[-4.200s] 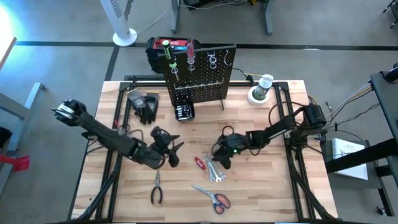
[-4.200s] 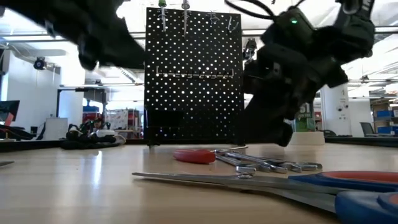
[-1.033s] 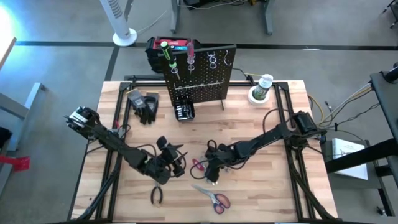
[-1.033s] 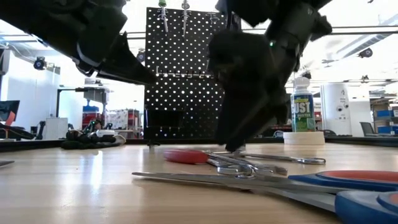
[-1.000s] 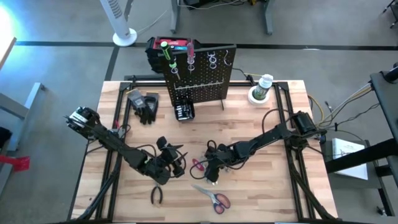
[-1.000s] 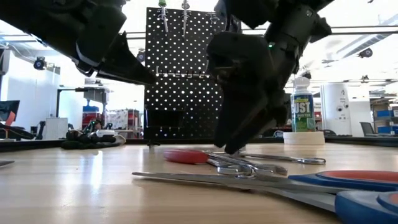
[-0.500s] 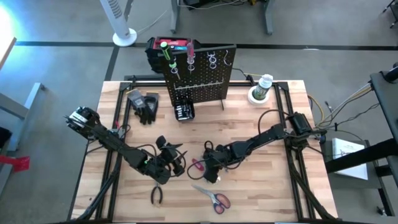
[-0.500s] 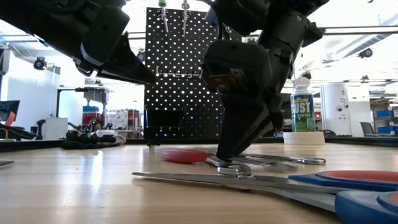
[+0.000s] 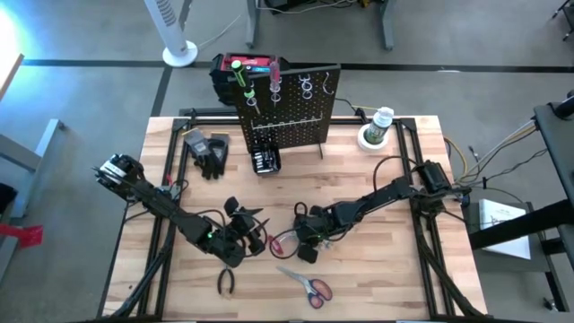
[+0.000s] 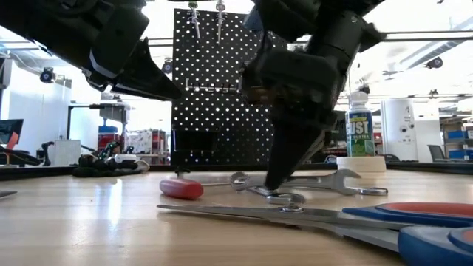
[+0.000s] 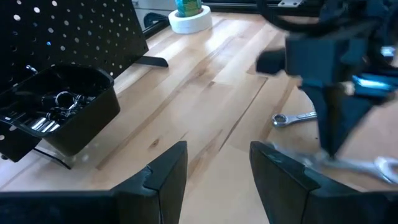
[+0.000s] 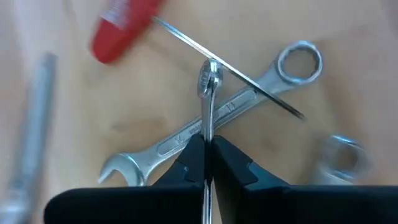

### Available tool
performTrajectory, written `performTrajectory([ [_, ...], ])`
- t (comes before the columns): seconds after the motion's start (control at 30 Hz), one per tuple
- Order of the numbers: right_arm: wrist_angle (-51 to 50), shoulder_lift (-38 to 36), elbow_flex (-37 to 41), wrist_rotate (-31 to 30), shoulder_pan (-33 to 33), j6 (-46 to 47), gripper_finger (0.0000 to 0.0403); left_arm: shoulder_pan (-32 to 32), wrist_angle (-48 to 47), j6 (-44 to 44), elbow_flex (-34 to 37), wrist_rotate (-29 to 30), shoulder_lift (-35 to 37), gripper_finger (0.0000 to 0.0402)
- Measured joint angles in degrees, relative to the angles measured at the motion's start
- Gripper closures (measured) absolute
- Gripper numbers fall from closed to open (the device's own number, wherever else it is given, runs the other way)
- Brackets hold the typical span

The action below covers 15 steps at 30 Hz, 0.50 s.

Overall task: Hang tools onto peg board
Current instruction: Hang the center combination wrench on the pegboard

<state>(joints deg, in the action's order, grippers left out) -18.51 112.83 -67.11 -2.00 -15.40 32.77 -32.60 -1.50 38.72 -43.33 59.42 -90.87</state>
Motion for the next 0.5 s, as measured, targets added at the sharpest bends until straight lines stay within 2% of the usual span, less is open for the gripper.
performTrajectory([
  [0.17,-2.6,-7.3,0.2,-7.6,-1.6,-2.1,0.0402,0.0,0.7,1.2,1.7,0.4,0.0,0.0236],
  [0.3,-3.0,-15.4,1.0,-12.1,-1.4,-4.8,0.0402,0.2,4.4,2.7,4.7,6.8,0.0,0.0236],
  [0.4,-3.1,-22.2,1.6,-17.0,0.3,-9.4,0.0402,1.5,6.5,2.8,6.1,7.5,0.0,0.0239],
  [0.5,-2.5,-29.4,1.7,-15.6,3.6,-15.8,0.0402,3.2,8.2,2.9,6.9,7.6,0.0,0.0245],
])
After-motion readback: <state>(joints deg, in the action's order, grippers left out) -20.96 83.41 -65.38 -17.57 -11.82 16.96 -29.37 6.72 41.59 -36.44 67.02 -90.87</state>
